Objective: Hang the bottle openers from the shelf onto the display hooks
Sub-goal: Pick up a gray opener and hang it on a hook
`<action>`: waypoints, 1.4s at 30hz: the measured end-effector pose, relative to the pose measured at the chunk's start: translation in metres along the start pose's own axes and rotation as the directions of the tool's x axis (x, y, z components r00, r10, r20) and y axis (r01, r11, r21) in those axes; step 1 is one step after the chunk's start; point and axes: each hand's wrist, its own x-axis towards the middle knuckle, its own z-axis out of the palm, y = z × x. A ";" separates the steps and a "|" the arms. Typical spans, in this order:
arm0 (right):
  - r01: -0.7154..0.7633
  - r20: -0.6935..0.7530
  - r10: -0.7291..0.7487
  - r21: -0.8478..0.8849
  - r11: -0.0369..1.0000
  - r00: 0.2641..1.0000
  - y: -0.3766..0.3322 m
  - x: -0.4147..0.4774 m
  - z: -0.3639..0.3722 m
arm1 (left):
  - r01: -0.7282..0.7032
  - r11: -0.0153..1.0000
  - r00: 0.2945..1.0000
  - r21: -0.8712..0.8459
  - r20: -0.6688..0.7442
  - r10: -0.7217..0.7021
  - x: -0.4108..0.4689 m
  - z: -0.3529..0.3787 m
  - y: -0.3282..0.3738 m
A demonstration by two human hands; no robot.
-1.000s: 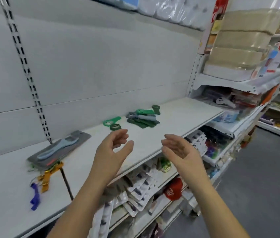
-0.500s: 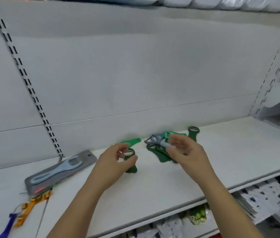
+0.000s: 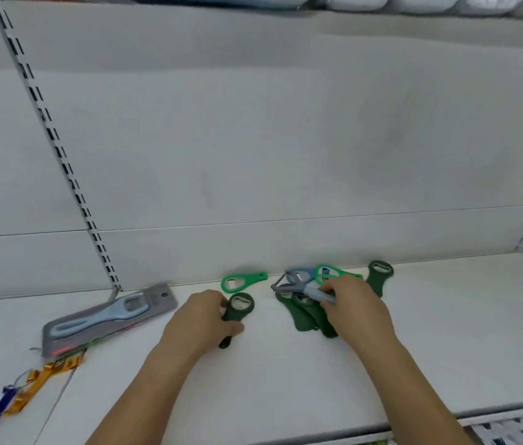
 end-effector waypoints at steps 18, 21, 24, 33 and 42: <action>-0.250 0.376 -0.455 0.916 0.313 0.808 -0.196 -0.082 0.032 | -0.157 0.456 0.866 -0.876 -0.344 -0.364 -0.149 -0.062 -0.175; -0.225 0.381 -0.577 0.919 0.325 0.722 -0.263 -0.116 0.051 | -0.181 0.448 0.793 -0.876 -0.399 -0.460 -0.196 -0.077 -0.233; -0.209 0.384 -0.675 0.921 0.329 0.630 -0.339 -0.161 0.077 | -0.183 0.444 0.699 -0.877 -0.434 -0.568 -0.250 -0.091 -0.303; -0.246 0.411 -0.837 0.908 0.340 0.362 -0.559 -0.322 0.146 | -0.237 0.492 0.376 -0.838 -0.546 -0.749 -0.410 -0.138 -0.509; -0.297 0.406 -0.898 0.890 0.347 0.168 -0.724 -0.435 0.202 | -0.285 0.471 0.151 -0.835 -0.524 -0.838 -0.507 -0.159 -0.658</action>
